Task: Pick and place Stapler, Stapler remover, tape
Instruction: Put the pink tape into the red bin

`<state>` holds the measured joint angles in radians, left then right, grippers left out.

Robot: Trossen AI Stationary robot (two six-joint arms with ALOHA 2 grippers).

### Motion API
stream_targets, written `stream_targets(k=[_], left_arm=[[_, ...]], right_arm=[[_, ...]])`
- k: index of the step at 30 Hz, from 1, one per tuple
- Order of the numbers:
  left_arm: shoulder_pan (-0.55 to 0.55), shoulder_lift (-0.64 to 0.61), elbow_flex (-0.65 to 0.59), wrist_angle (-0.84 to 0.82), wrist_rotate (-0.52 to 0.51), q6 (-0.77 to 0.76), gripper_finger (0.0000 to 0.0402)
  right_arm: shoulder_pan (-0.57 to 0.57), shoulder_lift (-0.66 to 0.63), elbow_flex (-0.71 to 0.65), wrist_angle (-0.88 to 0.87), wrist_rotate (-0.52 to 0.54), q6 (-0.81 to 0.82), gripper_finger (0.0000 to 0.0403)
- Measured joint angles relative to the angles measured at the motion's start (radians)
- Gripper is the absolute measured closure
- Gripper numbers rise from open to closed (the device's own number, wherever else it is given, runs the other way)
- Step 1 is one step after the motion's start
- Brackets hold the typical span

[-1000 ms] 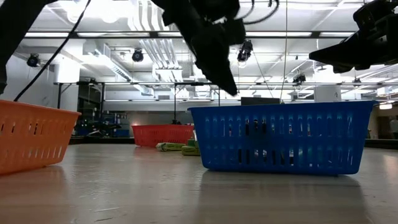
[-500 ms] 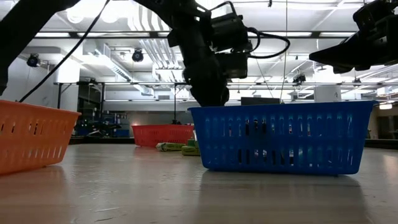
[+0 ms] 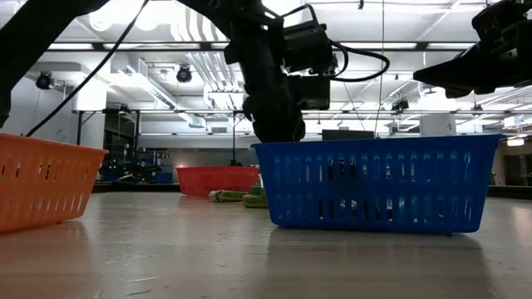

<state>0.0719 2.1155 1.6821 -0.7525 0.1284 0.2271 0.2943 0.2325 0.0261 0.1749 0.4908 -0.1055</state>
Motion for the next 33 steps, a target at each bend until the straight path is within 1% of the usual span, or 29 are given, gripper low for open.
stream_targets(k=[7, 9, 14, 16, 19, 21, 24, 28, 30, 33], left_arm=[[0.0, 0.003, -0.002, 0.016, -0.005, 0.001, 0.0348], [0.0, 0.003, -0.002, 0.018, -0.008, 0.004, 0.0361], [0.0, -0.02, 0.008, -0.005, -0.063, 0.013, 0.036], [0.003, -0.048, 0.016, -0.016, -0.09, 0.018, 0.0347], [0.009, -0.102, 0.015, -0.044, -0.162, 0.024, 0.0332], [0.015, -0.14, 0.013, -0.068, -0.204, 0.025, 0.0335], [0.034, -0.201, 0.006, -0.107, -0.264, 0.026, 0.0352], [0.077, -0.275, -0.02, -0.178, -0.381, 0.006, 0.0359], [0.103, -0.308, -0.048, -0.195, -0.411, -0.013, 0.0348], [0.15, -0.362, -0.106, -0.192, -0.416, -0.038, 0.0326]], right_arm=[[0.0, 0.0, 0.0, 0.0, 0.0, 0.0, 0.0394], [0.0, 0.0, 0.0, 0.0, 0.0, 0.0, 0.0394], [0.0, 0.0, 0.0, -0.001, 0.0, 0.0, 0.0394], [0.0, -0.001, 0.0, -0.004, 0.0, 0.0, 0.0394], [0.0, 0.001, 0.0, -0.007, 0.0, 0.0, 0.0394], [0.0, 0.005, 0.0, -0.009, 0.002, 0.0, 0.0394], [0.0, 0.007, 0.0, -0.015, 0.001, 0.0, 0.0394], [0.0, 0.008, 0.0, -0.015, 0.0, 0.0, 0.0394], [0.0, 0.008, 0.0, -0.015, -0.001, 0.0, 0.0394], [0.0, 0.01, 0.0, -0.014, 0.0, 0.0, 0.0394]])
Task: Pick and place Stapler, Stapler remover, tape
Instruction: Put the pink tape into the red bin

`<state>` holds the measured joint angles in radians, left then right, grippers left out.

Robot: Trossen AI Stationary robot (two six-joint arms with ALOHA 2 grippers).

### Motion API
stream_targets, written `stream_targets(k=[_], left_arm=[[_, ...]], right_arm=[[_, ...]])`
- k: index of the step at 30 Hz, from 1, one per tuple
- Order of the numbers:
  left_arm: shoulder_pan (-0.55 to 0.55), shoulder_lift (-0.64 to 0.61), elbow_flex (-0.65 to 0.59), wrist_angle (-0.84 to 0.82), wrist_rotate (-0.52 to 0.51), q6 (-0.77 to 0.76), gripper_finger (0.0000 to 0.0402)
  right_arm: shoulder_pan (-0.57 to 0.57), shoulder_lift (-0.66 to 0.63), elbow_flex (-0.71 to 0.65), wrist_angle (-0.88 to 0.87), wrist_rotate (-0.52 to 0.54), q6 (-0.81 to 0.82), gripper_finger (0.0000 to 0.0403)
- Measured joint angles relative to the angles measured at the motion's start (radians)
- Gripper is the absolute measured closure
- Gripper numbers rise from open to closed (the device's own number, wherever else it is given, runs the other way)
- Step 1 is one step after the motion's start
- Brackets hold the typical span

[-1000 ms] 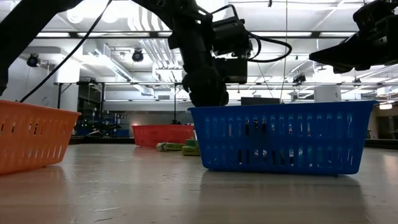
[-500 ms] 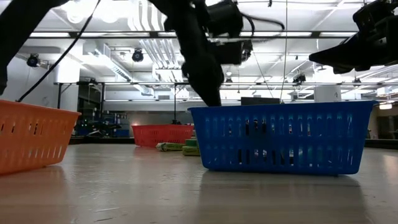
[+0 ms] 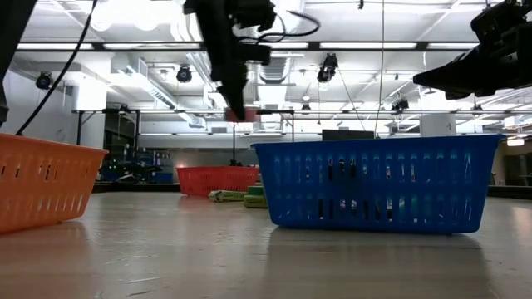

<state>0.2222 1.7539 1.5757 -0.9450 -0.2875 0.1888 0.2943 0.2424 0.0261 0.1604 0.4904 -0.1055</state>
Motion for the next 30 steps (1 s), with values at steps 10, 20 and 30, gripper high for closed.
stream_targets(k=[10, 20, 30], left_arm=[[0.189, -0.121, -0.261, 0.085, 0.0, -0.057, 0.0346], [0.272, -0.112, -0.379, 0.244, 0.119, -0.061, 0.0331], [0.28, -0.114, -0.417, 0.251, 0.113, -0.056, 0.0345]], right_arm=[[0.0, 0.002, 0.0, 0.0, 0.0, 0.0, 0.0394], [0.0, 0.002, 0.0, 0.0, 0.0, 0.0, 0.0394], [0.0, 0.002, 0.0, 0.0, 0.0, 0.0, 0.0394]])
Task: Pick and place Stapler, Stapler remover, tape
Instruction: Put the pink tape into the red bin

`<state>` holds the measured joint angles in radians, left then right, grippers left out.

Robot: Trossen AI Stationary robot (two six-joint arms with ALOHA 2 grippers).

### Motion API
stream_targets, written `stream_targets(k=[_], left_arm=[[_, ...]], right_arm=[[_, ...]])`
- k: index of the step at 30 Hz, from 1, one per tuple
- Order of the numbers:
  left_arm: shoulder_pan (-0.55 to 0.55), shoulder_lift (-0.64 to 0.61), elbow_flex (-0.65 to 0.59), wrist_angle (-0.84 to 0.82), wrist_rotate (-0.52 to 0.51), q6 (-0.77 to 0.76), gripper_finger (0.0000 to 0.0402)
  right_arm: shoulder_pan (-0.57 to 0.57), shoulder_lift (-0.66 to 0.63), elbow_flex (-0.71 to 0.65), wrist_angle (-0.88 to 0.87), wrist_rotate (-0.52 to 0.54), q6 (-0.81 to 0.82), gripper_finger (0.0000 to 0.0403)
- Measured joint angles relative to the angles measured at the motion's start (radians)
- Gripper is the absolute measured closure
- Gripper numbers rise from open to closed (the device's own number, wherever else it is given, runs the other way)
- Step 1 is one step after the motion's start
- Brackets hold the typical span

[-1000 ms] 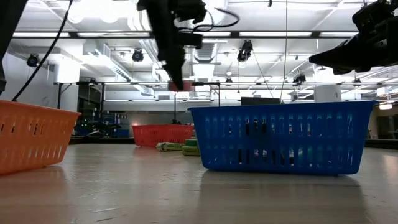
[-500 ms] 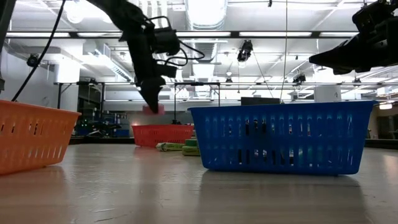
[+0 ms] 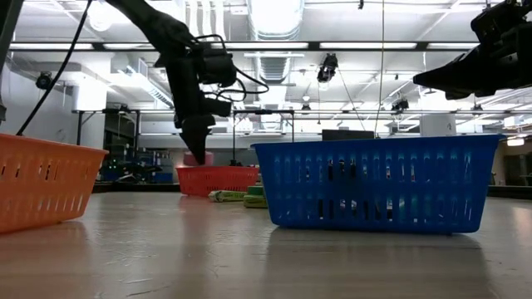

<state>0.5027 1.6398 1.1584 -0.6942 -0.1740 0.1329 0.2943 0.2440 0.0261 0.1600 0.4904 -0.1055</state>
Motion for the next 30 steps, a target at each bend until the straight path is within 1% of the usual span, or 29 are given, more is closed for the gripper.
stream_targets(k=[2, 7, 10, 13, 20, 24, 30], left_arm=[[0.003, 0.0, 0.0, 0.008, -0.004, 0.006, 0.0346], [0.006, 0.0, -0.001, 0.111, 0.001, 0.031, 0.0333], [0.011, 0.0, -0.001, 0.094, 0.019, 0.022, 0.033], [0.016, 0.0, -0.002, 0.063, 0.019, 0.004, 0.0336], [0.017, 0.003, -0.032, 0.099, 0.078, -0.005, 0.0348], [0.02, 0.003, -0.064, 0.11, 0.078, -0.015, 0.034], [0.021, 0.004, -0.111, 0.169, 0.078, -0.019, 0.033]], right_arm=[[0.0, 0.0, 0.0, 0.0, 0.0, 0.0, 0.0394], [0.0, 0.0, 0.0, 0.0, 0.0, 0.0, 0.0394], [0.0, 0.0, 0.0, 0.0, 0.0, 0.0, 0.0394], [0.0, 0.0, 0.0, 0.0, 0.0, 0.0, 0.0394], [0.0, 0.0, 0.0, 0.0, 0.0, 0.0, 0.0394], [0.0, 0.0, 0.0, 0.0, 0.0, 0.0, 0.0394], [0.0, 0.0, 0.0, 0.0, 0.0, 0.0, 0.0394]])
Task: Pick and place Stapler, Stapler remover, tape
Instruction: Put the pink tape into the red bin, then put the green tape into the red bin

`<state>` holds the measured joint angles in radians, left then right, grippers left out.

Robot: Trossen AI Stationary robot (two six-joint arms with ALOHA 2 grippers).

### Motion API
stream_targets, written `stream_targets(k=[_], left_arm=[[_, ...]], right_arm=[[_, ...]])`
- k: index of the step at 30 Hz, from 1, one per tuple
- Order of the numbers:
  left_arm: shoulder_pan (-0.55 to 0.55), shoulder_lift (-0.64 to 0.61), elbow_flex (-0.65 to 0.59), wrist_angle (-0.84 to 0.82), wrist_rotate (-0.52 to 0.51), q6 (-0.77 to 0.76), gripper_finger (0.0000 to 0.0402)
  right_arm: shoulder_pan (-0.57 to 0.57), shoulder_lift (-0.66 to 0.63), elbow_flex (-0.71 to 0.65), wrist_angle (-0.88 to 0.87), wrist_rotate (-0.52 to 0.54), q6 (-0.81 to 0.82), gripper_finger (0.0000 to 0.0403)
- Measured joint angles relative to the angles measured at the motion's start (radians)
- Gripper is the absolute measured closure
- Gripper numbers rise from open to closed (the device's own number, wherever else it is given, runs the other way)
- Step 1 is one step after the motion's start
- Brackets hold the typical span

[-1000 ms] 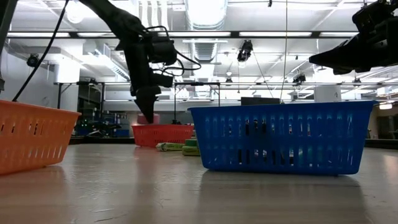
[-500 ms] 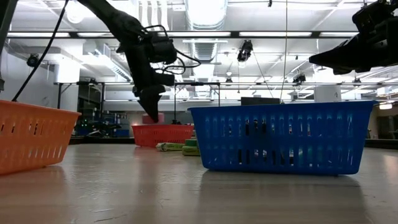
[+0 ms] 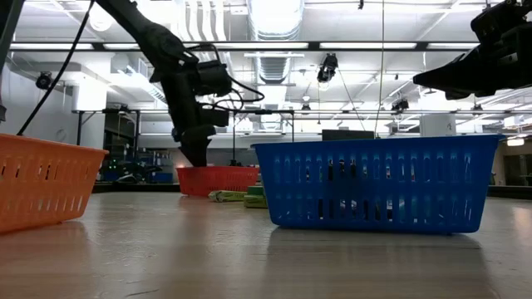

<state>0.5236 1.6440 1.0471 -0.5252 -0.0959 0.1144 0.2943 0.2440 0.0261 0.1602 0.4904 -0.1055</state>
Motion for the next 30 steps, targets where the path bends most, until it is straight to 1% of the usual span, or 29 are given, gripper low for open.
stream_targets(k=[5, 8, 19, 26, 30], left_arm=[[-0.001, 0.0, -0.019, 0.026, 0.0, 0.0, 0.0333], [-0.001, 0.0, -0.021, 0.027, 0.0, -0.002, 0.0327], [0.0, 0.0, -0.021, 0.028, -0.002, -0.012, 0.0271], [-0.001, -0.001, 0.004, 0.032, -0.017, -0.012, 0.0235], [-0.002, -0.001, 0.023, 0.032, -0.017, -0.013, 0.0225]], right_arm=[[0.0, 0.0, 0.0, 0.0, 0.0, 0.0, 0.0394], [0.0, 0.0, 0.0, 0.0, 0.0, 0.0, 0.0394], [0.0, 0.0, 0.0, 0.0, 0.0, 0.0, 0.0394], [0.0, 0.0, 0.0, 0.0, 0.0, 0.0, 0.0394], [0.0, 0.0, 0.0, 0.0, 0.0, 0.0, 0.0394]])
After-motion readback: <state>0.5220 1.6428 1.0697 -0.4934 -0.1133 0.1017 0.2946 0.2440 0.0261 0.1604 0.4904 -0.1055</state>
